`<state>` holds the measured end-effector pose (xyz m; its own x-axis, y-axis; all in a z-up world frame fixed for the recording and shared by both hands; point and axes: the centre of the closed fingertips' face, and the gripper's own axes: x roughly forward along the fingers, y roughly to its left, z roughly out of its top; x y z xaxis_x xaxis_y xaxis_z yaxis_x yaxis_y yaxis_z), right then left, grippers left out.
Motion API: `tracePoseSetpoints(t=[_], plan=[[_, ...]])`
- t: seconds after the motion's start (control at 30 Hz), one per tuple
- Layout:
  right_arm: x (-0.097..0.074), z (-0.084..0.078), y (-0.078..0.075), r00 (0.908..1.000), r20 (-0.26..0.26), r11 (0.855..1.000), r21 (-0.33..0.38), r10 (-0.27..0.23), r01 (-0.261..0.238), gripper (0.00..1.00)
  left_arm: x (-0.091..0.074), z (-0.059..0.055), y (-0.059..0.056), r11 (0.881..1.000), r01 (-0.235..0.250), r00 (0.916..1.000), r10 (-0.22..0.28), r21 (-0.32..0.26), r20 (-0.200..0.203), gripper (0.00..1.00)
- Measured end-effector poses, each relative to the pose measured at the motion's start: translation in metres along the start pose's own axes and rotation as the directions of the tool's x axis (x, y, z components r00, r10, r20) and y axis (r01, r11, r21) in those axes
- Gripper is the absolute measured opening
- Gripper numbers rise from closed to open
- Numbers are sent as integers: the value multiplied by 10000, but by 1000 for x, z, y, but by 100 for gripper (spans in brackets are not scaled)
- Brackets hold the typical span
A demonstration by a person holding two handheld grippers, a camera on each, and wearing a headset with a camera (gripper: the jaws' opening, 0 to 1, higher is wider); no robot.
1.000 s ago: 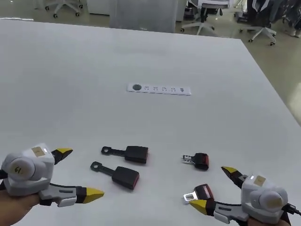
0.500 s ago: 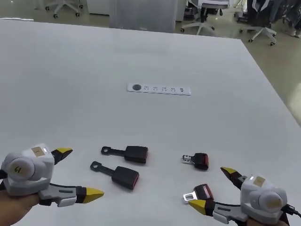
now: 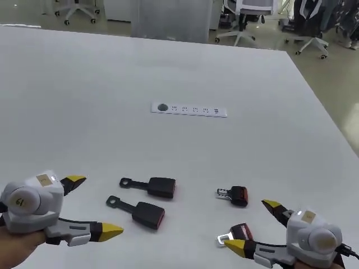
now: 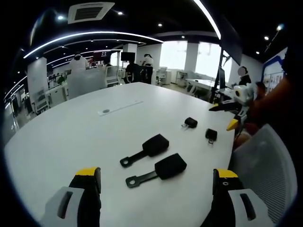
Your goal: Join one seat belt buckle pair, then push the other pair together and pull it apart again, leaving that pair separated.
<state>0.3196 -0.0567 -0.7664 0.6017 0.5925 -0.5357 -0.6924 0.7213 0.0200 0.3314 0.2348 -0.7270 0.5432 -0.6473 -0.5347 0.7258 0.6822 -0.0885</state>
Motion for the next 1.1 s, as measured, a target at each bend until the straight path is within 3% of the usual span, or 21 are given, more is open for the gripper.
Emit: tracePoseSetpoints(t=[0.77, 1.0, 1.1], plan=[[-3, -8, 3, 9975, -452, 9966, -599, 536, -563, 89, 3, 1, -5, 9992, 238, 9996, -234, 316, -148, 100], [-1, -11, 3, 9944, -688, 9929, -826, 798, -854, 88, 7, 7, -4, 9988, 313, 9995, -309, 385, -117, 100], [1, -15, 3, 9920, -879, 9891, -1079, 912, -1004, 87, 12, 4, -7, 9950, 511, 9977, -469, 860, -495, 100]])
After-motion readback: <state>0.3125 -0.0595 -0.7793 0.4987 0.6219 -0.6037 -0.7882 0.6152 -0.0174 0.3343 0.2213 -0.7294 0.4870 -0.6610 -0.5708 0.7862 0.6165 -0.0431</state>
